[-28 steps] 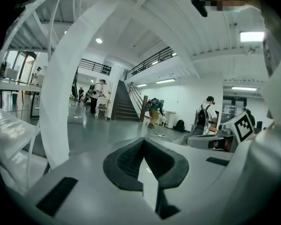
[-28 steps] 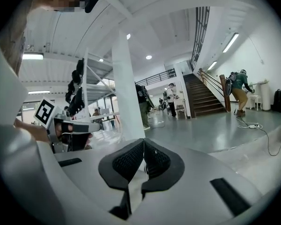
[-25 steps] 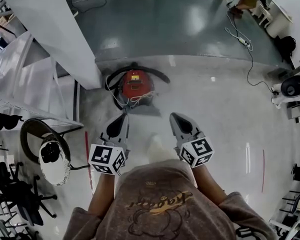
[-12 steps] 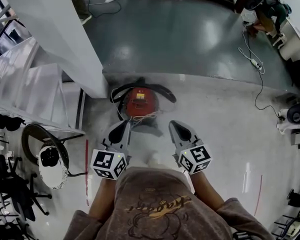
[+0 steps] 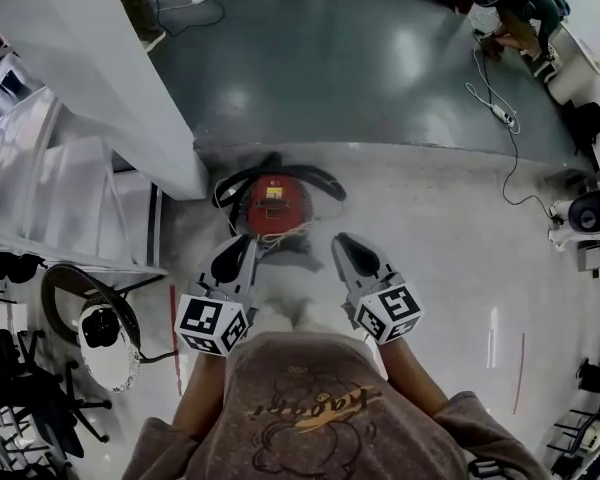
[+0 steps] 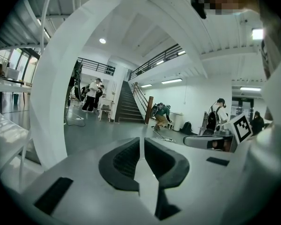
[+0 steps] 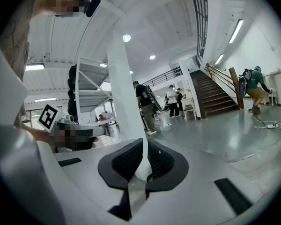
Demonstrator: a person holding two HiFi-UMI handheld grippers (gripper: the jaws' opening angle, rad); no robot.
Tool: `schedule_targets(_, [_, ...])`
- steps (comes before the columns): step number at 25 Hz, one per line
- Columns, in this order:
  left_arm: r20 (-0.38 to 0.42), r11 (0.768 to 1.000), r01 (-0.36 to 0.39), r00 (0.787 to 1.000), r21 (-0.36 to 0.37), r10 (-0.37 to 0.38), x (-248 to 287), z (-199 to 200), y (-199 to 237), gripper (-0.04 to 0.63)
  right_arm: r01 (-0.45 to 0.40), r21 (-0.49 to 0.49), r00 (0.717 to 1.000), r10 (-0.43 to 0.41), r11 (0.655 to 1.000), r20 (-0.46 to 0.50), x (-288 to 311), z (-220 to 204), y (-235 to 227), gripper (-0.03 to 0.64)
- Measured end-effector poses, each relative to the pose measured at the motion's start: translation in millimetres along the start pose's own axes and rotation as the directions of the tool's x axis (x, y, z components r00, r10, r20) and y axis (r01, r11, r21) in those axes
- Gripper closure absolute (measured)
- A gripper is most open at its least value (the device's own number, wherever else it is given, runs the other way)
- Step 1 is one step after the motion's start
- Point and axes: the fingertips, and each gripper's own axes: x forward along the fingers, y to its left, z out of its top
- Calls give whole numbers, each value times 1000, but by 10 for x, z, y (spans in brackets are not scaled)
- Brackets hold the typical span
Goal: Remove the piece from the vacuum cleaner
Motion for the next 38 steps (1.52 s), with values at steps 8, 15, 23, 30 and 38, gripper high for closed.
schedule_targets(8, [-3, 997, 71, 997, 3, -71, 80, 28, 218, 360, -25, 46, 1000, 25, 999, 9, 253, -56, 97, 396])
schedule_targets(15, [-91, 993, 117, 989, -4, -117, 252, -242, 374, 343, -54, 32, 996, 56, 998, -75, 478, -265, 52, 382])
schedule_targets(23, [-157, 987, 141, 976, -71, -151, 599, -898, 546, 344, -64, 75, 975, 79, 995, -208, 764, -921, -170, 383])
schedule_targets(30, [-208, 981, 160, 962, -106, -180, 874, -1508, 639, 344, -78, 81, 961, 97, 994, -258, 939, -1467, -341, 383])
schedule_targets(38, [-290, 973, 207, 930, -102, -228, 1218, -2483, 816, 344, -125, 64, 910, 140, 990, -389, 1140, -2586, -491, 383])
